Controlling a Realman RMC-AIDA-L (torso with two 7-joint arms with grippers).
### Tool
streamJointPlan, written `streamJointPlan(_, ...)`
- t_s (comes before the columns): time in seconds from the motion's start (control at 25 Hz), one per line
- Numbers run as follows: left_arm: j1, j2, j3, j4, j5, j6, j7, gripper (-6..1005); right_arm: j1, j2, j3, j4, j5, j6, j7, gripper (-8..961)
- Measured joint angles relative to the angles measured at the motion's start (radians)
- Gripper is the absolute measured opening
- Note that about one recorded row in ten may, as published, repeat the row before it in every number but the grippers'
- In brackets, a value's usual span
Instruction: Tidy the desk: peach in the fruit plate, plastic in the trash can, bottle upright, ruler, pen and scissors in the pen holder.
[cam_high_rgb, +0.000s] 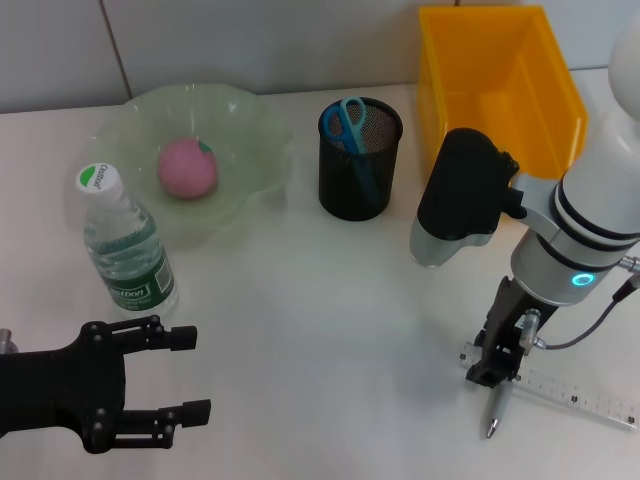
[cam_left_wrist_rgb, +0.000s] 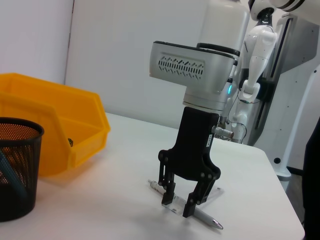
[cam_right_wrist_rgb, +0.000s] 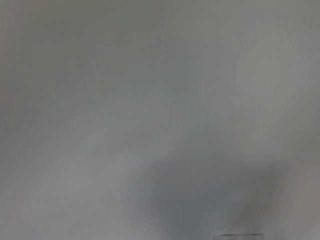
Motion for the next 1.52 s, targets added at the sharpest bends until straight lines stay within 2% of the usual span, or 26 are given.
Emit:
streamJointPlan(0.4, 0.004, 0.0, 0.0, 0.0, 0.001, 0.0, 0.0, 799, -0.001, 0.001, 0.028, -0.053, 0.005, -0.009, 0.002, 386)
streamJointPlan(0.56, 0.004, 0.0, 0.0, 0.0, 0.001, 0.0, 0.0, 798, -0.002, 0.0, 0.116, -0.152, 0.027, -0.037, 0.003, 393)
streamJointPlan(0.64, 0.005, 0.0, 0.0, 0.0, 0.001, 0.0, 0.0, 797, 0.001, -0.002, 0.208, -0.243, 0.074, -0.04, 0.003, 396)
streamJointPlan(0.76, 0.006, -0.001, 0.0, 0.0, 0.001, 0.0, 0.0, 797, -0.004, -0.002, 0.245, -0.286, 0.102, -0.009, 0.003, 402)
streamJointPlan(0.96, 0.006, -0.001, 0.0, -0.01, 0.001, 0.0, 0.004, 796, -0.039, -0.002, 0.313, -0.335, 0.209, 0.17, -0.006, 410)
streamJointPlan(1.04, 0.005, -0.001, 0.005, -0.022, 0.0, -0.002, 0.008, 795, -0.065, 0.001, 0.323, -0.329, 0.282, 0.32, -0.023, 414)
streamJointPlan(1.08, 0.005, -0.001, 0.006, -0.023, 0.001, -0.002, 0.009, 795, -0.065, 0.001, 0.323, -0.329, 0.282, 0.32, -0.023, 416)
streamJointPlan(1.24, 0.003, 0.0, 0.011, -0.026, 0.0, -0.004, 0.009, 794, -0.086, 0.002, 0.303, -0.297, 0.361, 0.524, -0.045, 423)
streamJointPlan(1.32, 0.003, 0.001, 0.011, -0.026, 0.0, -0.004, 0.009, 794, -0.09, 0.003, 0.294, -0.287, 0.37, 0.571, -0.045, 426)
streamJointPlan(1.44, 0.002, 0.001, 0.012, -0.026, 0.0, -0.003, 0.009, 793, -0.102, 0.0, 0.236, -0.239, 0.414, 0.742, -0.046, 432)
streamJointPlan(1.52, 0.002, 0.001, 0.012, -0.026, 0.0, -0.002, 0.009, 793, -0.103, 0.0, 0.214, -0.226, 0.418, 0.777, -0.046, 435)
